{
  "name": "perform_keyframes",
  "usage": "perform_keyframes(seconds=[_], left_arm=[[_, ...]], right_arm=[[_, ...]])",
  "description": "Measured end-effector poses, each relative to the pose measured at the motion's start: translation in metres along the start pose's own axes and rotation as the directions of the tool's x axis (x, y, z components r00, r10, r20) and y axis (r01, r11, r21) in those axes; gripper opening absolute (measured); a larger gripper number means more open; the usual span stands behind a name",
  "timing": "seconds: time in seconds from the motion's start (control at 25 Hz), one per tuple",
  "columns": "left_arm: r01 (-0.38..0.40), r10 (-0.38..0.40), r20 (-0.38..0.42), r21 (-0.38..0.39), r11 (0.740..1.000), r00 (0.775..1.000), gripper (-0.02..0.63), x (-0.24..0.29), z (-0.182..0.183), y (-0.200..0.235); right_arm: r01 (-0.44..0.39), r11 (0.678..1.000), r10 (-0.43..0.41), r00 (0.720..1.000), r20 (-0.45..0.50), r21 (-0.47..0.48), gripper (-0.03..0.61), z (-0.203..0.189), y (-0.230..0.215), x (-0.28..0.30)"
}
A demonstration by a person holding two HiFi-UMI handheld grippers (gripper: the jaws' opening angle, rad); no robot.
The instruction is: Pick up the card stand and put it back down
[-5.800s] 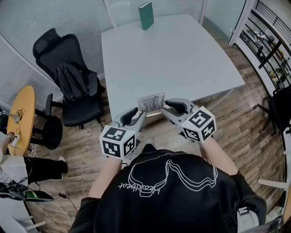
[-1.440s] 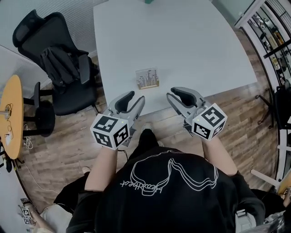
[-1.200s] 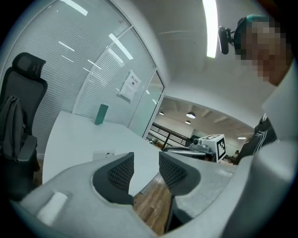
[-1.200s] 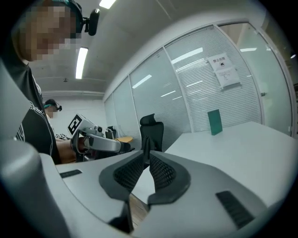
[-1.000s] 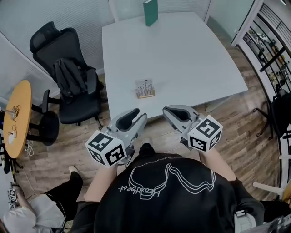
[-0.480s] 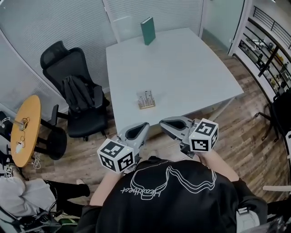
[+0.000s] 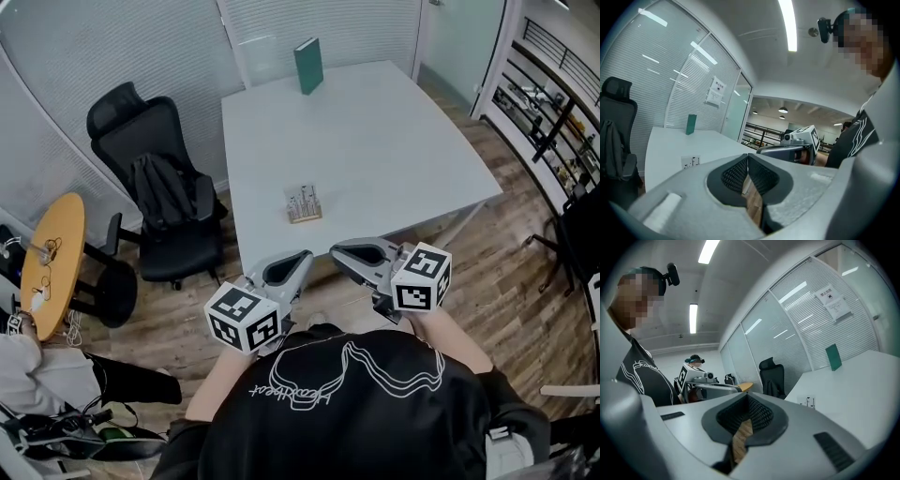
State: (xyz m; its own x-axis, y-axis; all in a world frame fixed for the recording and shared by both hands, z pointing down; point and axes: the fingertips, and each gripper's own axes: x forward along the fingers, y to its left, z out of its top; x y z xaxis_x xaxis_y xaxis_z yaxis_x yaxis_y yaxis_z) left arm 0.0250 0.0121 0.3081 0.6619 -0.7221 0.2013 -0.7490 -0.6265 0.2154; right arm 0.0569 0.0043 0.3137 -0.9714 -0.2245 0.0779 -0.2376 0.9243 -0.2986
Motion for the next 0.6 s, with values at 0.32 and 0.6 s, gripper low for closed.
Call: perform_keyframes(seconds=[0.32, 0.6], left_arm=[[-0.015, 0.015, -0.005, 0.014, 1.0, 1.0, 0.014, 0.0027, -0.0018, 0.0039], [-0.001, 0.001, -0.002, 0.015, 1.0, 1.0, 0.014, 0.0039, 0.0035, -0.0007]], right_arm=[[0.013, 1.0, -0.013, 1.0, 0.011, 0.008, 0.008, -0.0013, -0.0049, -0.0011], [0.011, 1.0, -0.011, 1.0, 0.012, 0.006, 0.008, 0.0019, -0.0038, -0.0024]])
